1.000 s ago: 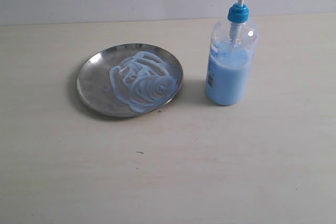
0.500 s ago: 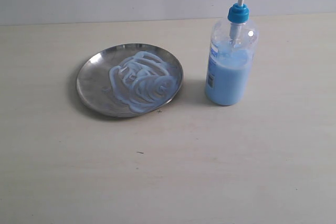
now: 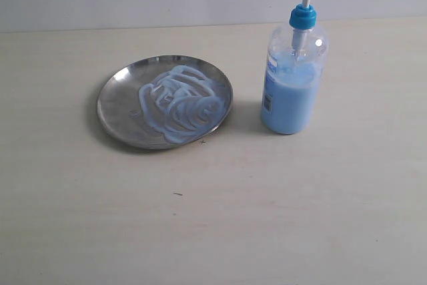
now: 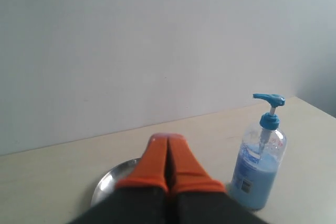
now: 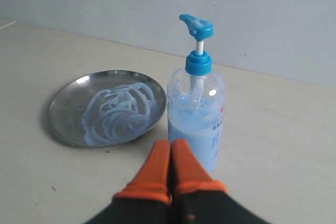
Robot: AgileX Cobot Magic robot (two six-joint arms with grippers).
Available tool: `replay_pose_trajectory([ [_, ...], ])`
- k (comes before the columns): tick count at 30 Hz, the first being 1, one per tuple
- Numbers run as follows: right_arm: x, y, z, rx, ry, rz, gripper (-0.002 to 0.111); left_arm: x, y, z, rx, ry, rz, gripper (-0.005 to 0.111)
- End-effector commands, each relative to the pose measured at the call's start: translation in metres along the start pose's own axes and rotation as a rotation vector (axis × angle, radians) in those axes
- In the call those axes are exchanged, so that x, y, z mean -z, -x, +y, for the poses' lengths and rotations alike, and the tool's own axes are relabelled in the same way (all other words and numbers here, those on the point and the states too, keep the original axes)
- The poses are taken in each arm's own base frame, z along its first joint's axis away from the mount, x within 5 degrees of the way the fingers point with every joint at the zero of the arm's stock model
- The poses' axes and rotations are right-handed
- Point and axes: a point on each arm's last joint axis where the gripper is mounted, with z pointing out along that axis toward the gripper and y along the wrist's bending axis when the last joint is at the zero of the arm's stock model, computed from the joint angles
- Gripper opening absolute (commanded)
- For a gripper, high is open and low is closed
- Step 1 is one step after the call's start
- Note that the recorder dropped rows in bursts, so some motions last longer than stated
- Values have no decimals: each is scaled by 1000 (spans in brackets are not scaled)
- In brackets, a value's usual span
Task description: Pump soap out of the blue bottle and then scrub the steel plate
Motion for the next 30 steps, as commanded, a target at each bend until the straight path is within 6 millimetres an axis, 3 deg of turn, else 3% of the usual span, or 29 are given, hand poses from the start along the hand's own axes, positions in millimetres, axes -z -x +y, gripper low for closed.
replay_pose_trajectory([
  [1,0,1,-1,0,-7,-18,0,5,-7,2,-7,25,-57,0],
  [17,0,1,-1,0,-7,-18,0,14,-62,17,41,164,-255,0],
  [30,0,1,-1,0,-7,-18,0,19,-114,28,44,286,-272,0],
])
